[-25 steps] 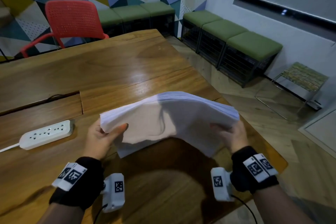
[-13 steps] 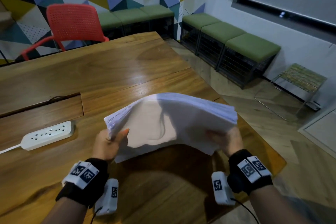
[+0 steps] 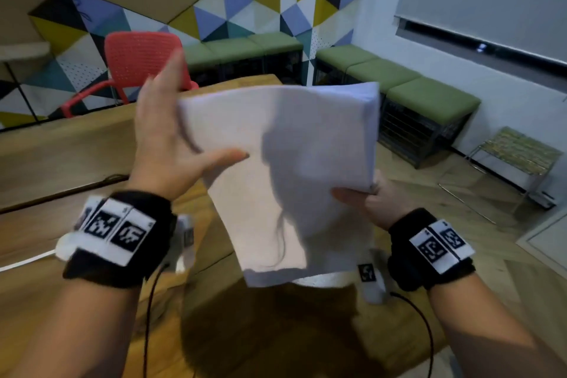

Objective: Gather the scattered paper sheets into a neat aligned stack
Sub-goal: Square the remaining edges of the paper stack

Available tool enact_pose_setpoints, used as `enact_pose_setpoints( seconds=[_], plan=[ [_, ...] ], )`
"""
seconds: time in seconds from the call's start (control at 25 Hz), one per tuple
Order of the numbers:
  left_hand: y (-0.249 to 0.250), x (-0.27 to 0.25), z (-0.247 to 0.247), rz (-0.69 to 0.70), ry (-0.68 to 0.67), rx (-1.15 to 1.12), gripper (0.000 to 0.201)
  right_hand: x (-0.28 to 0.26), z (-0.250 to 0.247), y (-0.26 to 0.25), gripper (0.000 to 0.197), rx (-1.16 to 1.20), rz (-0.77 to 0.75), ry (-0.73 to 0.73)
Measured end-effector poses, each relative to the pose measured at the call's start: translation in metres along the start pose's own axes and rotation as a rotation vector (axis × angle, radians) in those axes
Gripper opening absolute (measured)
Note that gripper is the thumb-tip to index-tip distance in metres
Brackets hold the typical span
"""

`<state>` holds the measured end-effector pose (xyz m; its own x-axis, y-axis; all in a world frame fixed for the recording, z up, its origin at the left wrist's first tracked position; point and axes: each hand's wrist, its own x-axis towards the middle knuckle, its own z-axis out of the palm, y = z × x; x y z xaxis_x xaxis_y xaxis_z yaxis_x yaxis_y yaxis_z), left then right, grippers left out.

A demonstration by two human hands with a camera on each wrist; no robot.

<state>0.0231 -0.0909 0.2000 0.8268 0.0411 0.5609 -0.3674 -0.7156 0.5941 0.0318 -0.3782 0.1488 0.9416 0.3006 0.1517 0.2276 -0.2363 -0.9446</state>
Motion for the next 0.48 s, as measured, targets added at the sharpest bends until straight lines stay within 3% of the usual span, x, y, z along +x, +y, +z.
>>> enact_pose_setpoints(
  seconds=[0.04,0.12,0.16,0.2,0.28,0.36,0.48],
  plan=[
    [-0.013,-0.016,0.006,-0.229,-0.038,-0.293,0.127,-0.005,0.002,0.007,0.039,0.089,0.012,0.045],
    [-0.028,-0.048,0.025,-0.529,-0.208,-0.676,0.128,-0.007,0.008,0.024,0.046,0.184,0.061,0.116],
    [-0.031,-0.058,0.037,-0.582,-0.275,-0.739,0.109,-0.006,0.012,0.031,0.04,0.222,0.088,0.136],
    [-0.032,-0.069,0.051,-0.612,-0.284,-0.76,0.077,-0.007,0.019,0.039,0.035,0.249,0.126,0.175],
    [-0.027,-0.081,0.073,-0.647,-0.159,-0.681,0.029,-0.009,0.034,0.05,0.029,0.259,0.193,0.256],
    [-0.03,-0.094,0.09,-0.684,-0.038,-0.646,0.023,-0.015,0.051,0.063,0.023,0.287,0.267,0.341],
    [-0.036,-0.109,0.106,-0.737,-0.012,-0.656,0.02,-0.026,0.077,0.081,0.018,0.301,0.345,0.372]
  ],
)
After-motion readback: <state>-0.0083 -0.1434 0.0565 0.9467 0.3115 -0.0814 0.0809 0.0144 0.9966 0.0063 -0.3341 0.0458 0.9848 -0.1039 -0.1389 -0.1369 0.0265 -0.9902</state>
